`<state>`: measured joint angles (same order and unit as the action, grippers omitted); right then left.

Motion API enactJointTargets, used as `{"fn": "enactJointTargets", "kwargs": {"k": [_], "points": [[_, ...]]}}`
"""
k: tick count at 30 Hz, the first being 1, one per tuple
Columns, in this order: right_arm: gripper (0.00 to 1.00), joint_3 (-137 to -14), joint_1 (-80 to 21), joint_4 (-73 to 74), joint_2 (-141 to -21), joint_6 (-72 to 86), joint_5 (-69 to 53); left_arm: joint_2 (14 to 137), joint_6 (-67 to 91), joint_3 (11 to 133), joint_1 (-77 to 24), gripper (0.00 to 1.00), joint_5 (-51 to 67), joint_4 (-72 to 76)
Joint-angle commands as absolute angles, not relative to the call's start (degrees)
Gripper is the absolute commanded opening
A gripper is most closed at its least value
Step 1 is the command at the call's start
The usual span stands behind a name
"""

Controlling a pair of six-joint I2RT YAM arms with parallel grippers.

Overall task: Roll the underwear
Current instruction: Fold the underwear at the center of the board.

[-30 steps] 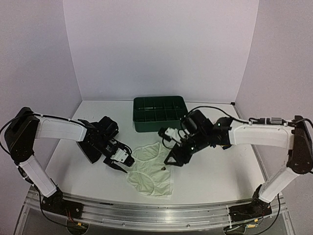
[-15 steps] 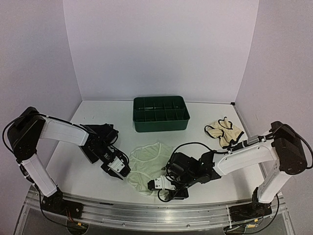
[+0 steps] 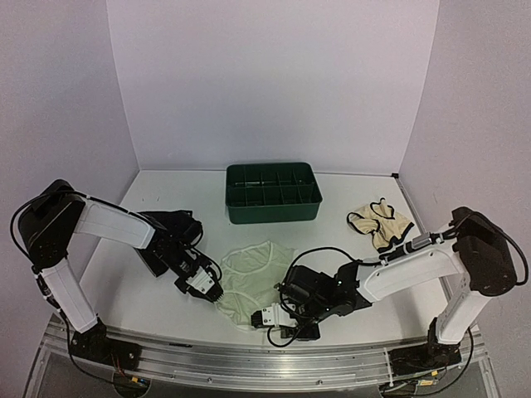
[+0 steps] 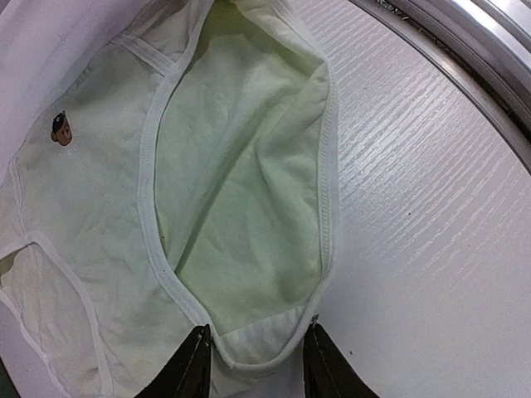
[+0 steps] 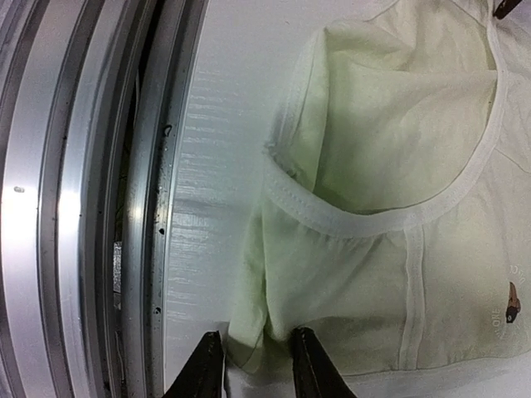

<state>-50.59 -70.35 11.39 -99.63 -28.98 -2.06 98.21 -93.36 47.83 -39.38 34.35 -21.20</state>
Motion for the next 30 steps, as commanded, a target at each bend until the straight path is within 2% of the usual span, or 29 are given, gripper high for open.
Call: {"fn": "enactJointTargets", "kwargs": {"k": [1, 5, 7, 8, 13, 23, 30], "points": [[0.17, -50.87, -70.66, 11.09, -99.64, -26.77, -0.73, 99.08, -94.66, 46.99, -40.28, 0.29, 35.98, -19.39], [0.04, -51.37, -70.66, 11.31, -99.27, -25.37, -0.93, 99.71, -93.48, 46.82, -40.69, 0.12, 35.58, -16.68], [0.00, -51.54, -70.66, 11.56, -98.41, -23.88, -1.62, 99.85, -91.36, 47.07, -40.69, 0.02, 34.99, -15.50], [0.00, -51.71, -70.66, 11.85, -97.83, -22.63, -2.08, 99.78, -89.63, 47.41, -40.66, 0.00, 34.65, -15.25], [0.00, -52.03, -70.66, 13.26, -92.82, -14.21, -5.74, 97.80, -80.69, 49.45, -40.49, 0.00, 32.75, -19.28], [0.00, -54.83, -71.89, 17.54, -85.34, -0.14, -15.82, 91.22, -67.96, 51.00, -40.44, 0.00, 37.75, -33.61], [0.00, -55.39, -67.82, 17.51, -81.98, 8.96, -17.06, 95.07, -60.88, 56.65, -38.78, 0.00, 45.90, -43.46]]}}
